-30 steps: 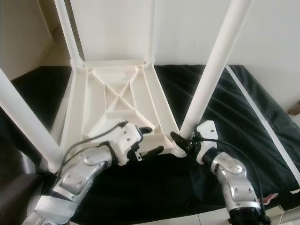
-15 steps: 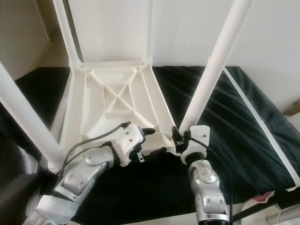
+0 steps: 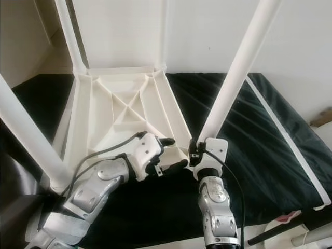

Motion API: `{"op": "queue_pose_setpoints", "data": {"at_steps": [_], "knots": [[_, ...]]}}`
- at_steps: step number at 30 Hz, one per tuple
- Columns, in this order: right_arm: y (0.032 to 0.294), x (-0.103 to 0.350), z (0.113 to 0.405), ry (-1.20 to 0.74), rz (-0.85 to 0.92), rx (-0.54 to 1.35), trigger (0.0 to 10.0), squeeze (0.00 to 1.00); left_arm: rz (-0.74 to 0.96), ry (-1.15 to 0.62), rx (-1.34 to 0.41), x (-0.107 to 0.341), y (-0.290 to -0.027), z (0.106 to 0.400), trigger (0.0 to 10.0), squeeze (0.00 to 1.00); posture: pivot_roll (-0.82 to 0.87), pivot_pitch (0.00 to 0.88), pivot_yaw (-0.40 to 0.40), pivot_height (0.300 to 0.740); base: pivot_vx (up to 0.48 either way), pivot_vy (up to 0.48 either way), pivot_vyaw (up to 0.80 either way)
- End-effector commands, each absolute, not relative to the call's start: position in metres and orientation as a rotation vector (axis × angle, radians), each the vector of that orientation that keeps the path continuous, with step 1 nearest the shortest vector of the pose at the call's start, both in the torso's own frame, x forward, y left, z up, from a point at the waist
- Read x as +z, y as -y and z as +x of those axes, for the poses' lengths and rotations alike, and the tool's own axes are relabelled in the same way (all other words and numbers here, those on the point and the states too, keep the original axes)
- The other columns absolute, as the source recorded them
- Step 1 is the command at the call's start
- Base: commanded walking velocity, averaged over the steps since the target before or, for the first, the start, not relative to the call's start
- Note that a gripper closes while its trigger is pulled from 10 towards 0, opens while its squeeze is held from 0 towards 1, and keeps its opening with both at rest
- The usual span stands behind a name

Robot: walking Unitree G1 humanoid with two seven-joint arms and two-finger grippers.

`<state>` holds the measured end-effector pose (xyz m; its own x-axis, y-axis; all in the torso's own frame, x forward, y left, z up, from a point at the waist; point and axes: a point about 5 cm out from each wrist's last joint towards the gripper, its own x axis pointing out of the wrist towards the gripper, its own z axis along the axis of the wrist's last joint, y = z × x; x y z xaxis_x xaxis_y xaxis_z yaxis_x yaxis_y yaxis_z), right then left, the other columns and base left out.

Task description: Building children table

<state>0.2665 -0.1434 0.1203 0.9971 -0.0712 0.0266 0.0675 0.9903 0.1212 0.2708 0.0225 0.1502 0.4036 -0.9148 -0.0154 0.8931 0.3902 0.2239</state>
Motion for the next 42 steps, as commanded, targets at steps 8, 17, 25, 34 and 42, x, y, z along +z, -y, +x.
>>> {"op": "queue_pose_setpoints", "data": {"at_steps": [8,17,25,34,42], "knots": [[0.135,0.119,0.268,0.013,0.157,-0.074,10.0,0.00,0.192,0.113,-1.182,0.153,-0.019,0.272,10.0,0.00,-0.03,0.000,-0.054,0.740,0.000,0.000,0.00],[0.140,0.127,0.270,0.061,0.131,0.010,10.0,1.00,0.197,0.105,-1.170,0.150,-0.021,0.275,10.0,0.00,-0.03,0.000,-0.047,0.740,0.000,0.000,0.00],[0.162,0.135,0.262,0.088,0.016,0.238,10.0,0.06,0.181,0.104,-1.173,0.152,-0.023,0.275,10.0,0.00,-0.03,0.000,-0.040,0.740,0.000,0.000,0.00],[0.181,0.134,0.264,0.033,-0.114,0.456,10.0,0.00,0.184,0.106,-1.186,0.153,-0.023,0.276,10.0,0.00,-0.05,0.000,-0.022,0.740,0.000,0.000,0.00],[0.183,0.130,0.278,-0.025,-0.200,0.606,10.0,0.00,0.185,0.110,-1.198,0.154,-0.023,0.275,10.0,0.00,-0.05,0.000,-0.021,0.740,0.000,0.000,0.00]]}}
